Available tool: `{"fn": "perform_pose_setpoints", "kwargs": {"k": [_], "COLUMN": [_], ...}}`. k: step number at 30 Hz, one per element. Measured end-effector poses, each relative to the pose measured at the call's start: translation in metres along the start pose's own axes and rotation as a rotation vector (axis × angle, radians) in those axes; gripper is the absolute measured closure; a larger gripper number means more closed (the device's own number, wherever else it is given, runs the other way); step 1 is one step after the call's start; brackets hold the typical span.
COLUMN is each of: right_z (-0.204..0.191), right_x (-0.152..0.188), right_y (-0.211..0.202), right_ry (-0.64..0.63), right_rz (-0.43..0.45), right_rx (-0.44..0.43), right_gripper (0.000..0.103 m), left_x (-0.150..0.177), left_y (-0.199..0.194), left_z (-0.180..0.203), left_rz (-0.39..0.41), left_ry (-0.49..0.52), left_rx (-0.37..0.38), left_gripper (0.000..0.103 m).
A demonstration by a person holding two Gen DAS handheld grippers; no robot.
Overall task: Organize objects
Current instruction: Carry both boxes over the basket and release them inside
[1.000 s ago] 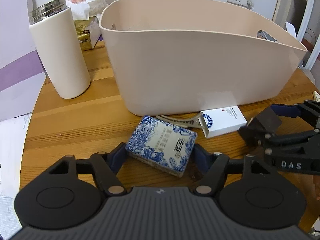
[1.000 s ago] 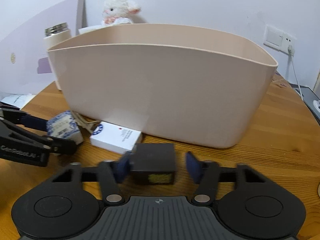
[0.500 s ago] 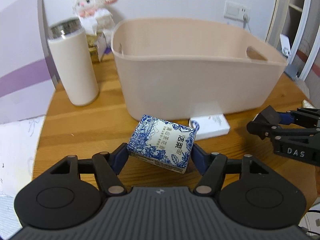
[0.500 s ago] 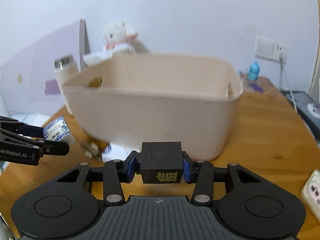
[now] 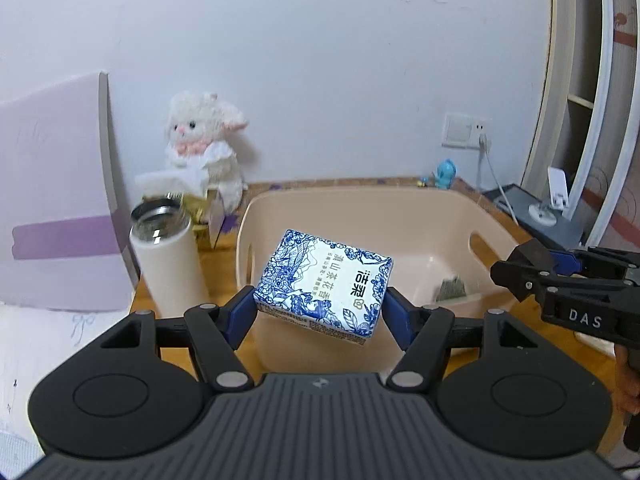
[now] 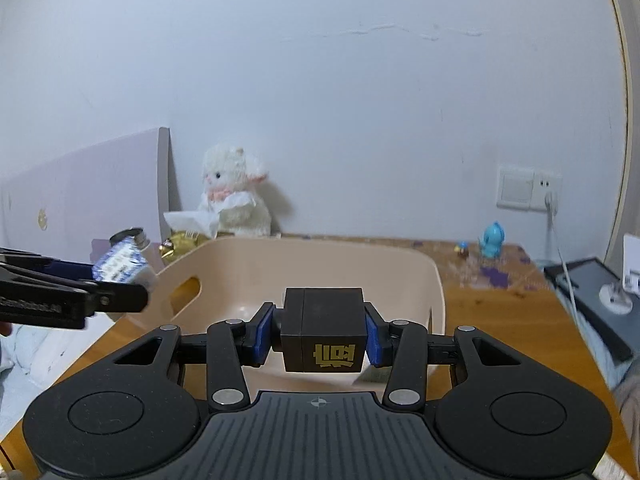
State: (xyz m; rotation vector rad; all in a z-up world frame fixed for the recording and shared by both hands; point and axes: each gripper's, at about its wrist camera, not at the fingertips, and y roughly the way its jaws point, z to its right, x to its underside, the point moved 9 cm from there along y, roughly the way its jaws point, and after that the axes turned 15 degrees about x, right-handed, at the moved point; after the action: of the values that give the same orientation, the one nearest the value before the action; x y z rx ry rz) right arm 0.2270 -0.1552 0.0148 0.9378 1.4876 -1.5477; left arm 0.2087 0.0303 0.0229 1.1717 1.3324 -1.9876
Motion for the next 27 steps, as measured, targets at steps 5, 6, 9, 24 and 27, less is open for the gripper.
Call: {"fn": "perform_pose_setpoints", "kwargs": {"k": [5, 6, 9, 24, 27], "right_z": [0.002, 0.001, -0.002, -0.009, -0.008], "right_x": [-0.001, 0.002, 0.011, 0.029, 0.025], "right_y": [0.033, 0.042, 0.063, 0.065, 0.051], "right_ry": [-0.006, -0.008, -0.012, -0.054, -0.055], "right_rz": [-0.049, -0.064, -0.121, -0.146, -0.118], "right_rx": [0.008, 0.01, 0.025, 0.064, 0.062], "right_gripper": [0.061, 0.061, 0.061, 0.023, 0.011], "left_x": [-0.018, -0.02, -0.019, 0.002, -0.001], "left_y": [0.028, 0.035, 0.061, 0.1, 0.085], "left_z": [0.005, 0.006, 0.002, -0.018, -0.016], "left_rz": [-0.013, -0.024, -0.063, -0.157, -0.14], "left_ry": [0.023, 0.024, 0.016, -0.034, -0.028], "left_rx": [-0.006, -0.011, -0.025, -0.067, -0.078], "left_gripper": [0.034, 0.034, 0.034, 0.032, 0.02]}}
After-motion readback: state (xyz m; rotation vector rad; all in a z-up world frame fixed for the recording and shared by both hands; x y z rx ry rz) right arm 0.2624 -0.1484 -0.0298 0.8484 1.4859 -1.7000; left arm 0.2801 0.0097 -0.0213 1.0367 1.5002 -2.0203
